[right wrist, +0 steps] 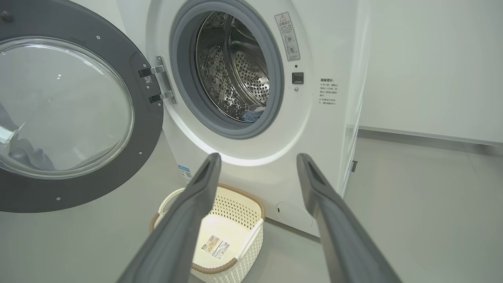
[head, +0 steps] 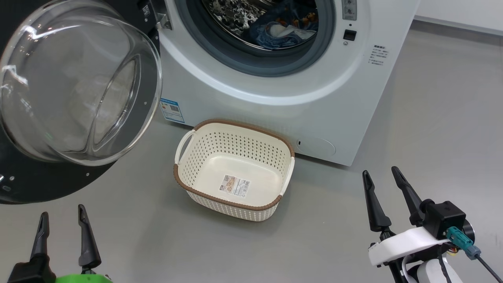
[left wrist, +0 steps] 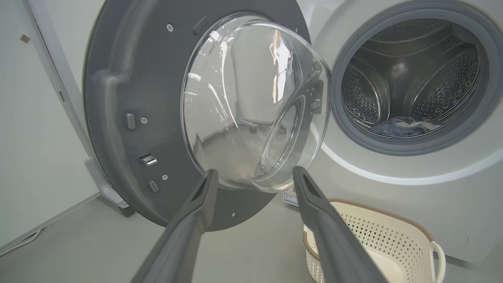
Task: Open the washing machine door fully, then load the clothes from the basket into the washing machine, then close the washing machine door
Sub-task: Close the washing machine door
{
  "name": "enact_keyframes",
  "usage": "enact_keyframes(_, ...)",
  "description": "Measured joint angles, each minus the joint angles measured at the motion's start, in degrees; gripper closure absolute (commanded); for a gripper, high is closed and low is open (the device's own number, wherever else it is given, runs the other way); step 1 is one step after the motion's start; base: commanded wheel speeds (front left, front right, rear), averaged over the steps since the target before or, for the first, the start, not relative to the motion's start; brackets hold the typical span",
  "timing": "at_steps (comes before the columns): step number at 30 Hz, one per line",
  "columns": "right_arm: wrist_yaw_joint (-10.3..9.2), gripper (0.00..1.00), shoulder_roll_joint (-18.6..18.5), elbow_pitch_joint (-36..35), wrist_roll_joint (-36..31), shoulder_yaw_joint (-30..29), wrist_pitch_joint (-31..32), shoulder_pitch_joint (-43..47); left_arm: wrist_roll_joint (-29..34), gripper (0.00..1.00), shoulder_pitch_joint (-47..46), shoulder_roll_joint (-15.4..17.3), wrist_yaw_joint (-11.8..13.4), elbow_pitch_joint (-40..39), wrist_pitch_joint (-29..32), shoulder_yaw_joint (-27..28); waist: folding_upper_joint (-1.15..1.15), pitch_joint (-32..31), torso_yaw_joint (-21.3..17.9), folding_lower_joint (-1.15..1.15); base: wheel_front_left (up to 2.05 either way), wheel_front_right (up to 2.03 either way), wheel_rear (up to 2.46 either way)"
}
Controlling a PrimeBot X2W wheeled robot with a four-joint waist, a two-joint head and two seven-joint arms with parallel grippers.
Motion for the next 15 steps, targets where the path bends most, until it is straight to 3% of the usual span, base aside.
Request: enact_keyframes(15, 0.00, 0.00, 0.23, 0.43, 0.00, 0.66, 0.00, 1.24, 0.00, 0.00, 0.62, 0.00, 0.52, 0.47, 0.01, 0.59, 0.00, -1.93, 7.83, 0.00, 0.00, 0.00, 0.00)
